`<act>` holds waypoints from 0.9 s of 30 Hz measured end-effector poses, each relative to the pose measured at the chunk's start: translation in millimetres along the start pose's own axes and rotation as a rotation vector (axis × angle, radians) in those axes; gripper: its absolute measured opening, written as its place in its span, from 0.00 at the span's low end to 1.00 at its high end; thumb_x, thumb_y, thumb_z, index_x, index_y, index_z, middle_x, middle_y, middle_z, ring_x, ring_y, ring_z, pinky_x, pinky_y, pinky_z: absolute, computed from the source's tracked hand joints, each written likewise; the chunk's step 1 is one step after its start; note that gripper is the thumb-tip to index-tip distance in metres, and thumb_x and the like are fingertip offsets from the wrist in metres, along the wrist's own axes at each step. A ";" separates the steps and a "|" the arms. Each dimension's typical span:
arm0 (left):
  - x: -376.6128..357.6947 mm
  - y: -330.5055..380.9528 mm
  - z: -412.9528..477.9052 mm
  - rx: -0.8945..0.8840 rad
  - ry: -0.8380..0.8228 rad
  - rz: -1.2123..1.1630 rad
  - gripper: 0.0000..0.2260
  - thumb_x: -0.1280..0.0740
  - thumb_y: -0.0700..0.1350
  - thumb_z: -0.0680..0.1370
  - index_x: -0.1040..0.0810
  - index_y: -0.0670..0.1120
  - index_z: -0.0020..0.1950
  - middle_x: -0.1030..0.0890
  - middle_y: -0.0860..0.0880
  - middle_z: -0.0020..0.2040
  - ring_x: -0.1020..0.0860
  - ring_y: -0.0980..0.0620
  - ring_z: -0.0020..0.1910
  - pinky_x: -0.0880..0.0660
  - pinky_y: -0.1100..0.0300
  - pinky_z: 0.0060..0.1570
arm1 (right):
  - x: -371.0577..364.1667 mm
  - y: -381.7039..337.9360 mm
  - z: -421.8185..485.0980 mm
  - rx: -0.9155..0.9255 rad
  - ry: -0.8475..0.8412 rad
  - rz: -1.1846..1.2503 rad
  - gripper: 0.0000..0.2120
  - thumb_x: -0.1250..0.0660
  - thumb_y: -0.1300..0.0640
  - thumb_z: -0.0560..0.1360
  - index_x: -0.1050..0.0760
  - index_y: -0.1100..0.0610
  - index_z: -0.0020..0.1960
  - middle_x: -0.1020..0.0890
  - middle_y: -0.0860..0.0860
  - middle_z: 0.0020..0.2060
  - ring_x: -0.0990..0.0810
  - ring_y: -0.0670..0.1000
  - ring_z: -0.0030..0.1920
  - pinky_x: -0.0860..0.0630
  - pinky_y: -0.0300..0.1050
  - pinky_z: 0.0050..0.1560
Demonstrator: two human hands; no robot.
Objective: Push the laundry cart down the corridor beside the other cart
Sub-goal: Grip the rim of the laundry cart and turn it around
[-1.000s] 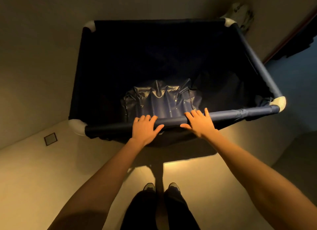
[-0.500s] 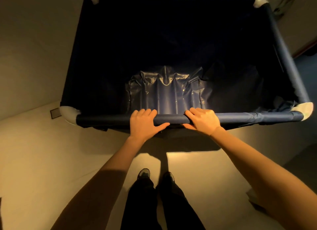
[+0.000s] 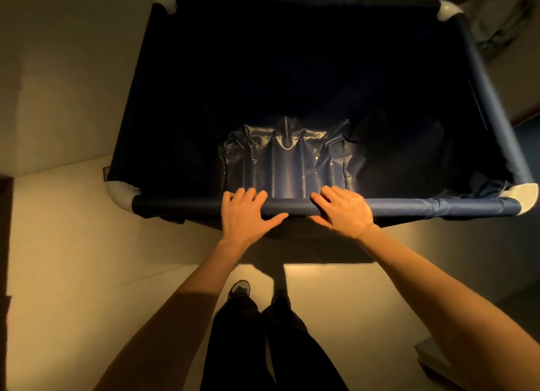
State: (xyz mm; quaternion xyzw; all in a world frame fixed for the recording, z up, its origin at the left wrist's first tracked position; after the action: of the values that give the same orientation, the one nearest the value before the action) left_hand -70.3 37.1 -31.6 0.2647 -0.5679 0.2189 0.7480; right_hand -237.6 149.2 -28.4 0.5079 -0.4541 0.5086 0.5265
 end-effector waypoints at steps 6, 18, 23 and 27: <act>4.2 9.0 -29.0 0.064 -0.025 0.003 0.26 0.41 0.71 0.70 0.23 0.48 0.43 0.22 0.49 0.37 0.26 0.48 0.38 0.35 0.53 0.40 | 0.1 -8.9 -12.9 0.034 -0.063 0.014 0.23 0.29 0.44 0.69 0.26 0.57 0.56 0.21 0.57 0.42 0.22 0.55 0.36 0.25 0.45 0.29; 18.8 7.4 -84.7 0.158 -0.075 0.056 0.28 0.44 0.71 0.70 0.21 0.48 0.47 0.20 0.48 0.39 0.25 0.46 0.39 0.34 0.53 0.40 | 6.4 -49.2 -27.4 0.046 -0.129 0.059 0.22 0.26 0.47 0.67 0.26 0.58 0.54 0.23 0.60 0.41 0.24 0.57 0.37 0.26 0.48 0.33; 24.6 -4.6 -101.4 0.173 -0.086 0.071 0.30 0.46 0.71 0.69 0.20 0.47 0.48 0.19 0.47 0.40 0.24 0.45 0.40 0.33 0.52 0.40 | 6.6 -69.3 -25.0 0.044 -0.130 0.075 0.22 0.26 0.47 0.67 0.26 0.58 0.54 0.23 0.60 0.40 0.25 0.57 0.37 0.27 0.47 0.34; 27.6 -12.5 -112.2 0.180 -0.110 0.078 0.30 0.47 0.71 0.70 0.21 0.48 0.49 0.19 0.47 0.43 0.24 0.45 0.42 0.33 0.52 0.42 | 6.8 -84.0 -24.9 -0.005 -0.134 0.074 0.21 0.27 0.47 0.68 0.26 0.59 0.53 0.23 0.59 0.42 0.25 0.57 0.39 0.27 0.50 0.37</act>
State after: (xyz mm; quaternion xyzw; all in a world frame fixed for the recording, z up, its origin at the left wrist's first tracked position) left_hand 27.0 100.7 -30.9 0.3202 -0.5959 0.2829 0.6800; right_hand -154.3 177.3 -29.5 0.5224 -0.5080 0.4916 0.4769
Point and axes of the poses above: each hand's wrist, its own z-axis towards the middle knuckle, its own x-axis out of the back of the hand, y = z × x, the point moved 5 cm from there along z, towards the middle knuckle
